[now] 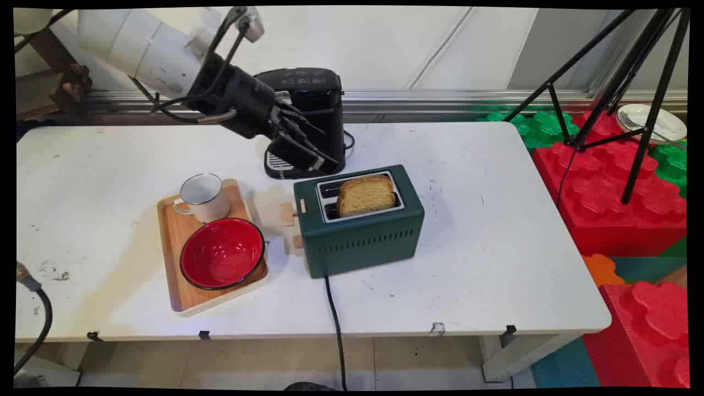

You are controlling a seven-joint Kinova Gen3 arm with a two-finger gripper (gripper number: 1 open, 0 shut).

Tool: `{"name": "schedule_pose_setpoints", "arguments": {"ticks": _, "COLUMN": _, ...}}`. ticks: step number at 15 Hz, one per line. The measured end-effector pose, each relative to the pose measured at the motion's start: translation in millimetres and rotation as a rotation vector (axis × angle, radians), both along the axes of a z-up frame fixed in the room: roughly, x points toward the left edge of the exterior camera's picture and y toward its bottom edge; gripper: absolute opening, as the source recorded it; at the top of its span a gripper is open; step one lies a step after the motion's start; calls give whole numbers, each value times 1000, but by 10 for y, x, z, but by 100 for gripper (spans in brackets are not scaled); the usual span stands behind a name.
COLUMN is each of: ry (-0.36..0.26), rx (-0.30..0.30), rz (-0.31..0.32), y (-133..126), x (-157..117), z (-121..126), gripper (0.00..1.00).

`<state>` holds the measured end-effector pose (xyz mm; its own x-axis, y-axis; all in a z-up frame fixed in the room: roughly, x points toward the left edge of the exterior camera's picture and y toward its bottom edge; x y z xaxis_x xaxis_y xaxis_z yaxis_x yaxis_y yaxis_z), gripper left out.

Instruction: Press the toaster switch

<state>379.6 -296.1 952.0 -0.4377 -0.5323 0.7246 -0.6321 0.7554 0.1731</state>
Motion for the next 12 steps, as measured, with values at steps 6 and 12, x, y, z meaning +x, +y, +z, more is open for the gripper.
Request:
{"name": "schedule_pose_setpoints", "arguments": {"ticks": 6, "ry": 12, "rx": -29, "rz": 6, "y": 141, "x": 186, "z": 27, "gripper": 100}}
{"name": "schedule_pose_setpoints", "arguments": {"ticks": 12, "ry": -5, "rx": -31, "rz": -3, "y": 327, "x": 372, "z": -60, "gripper": 100}}
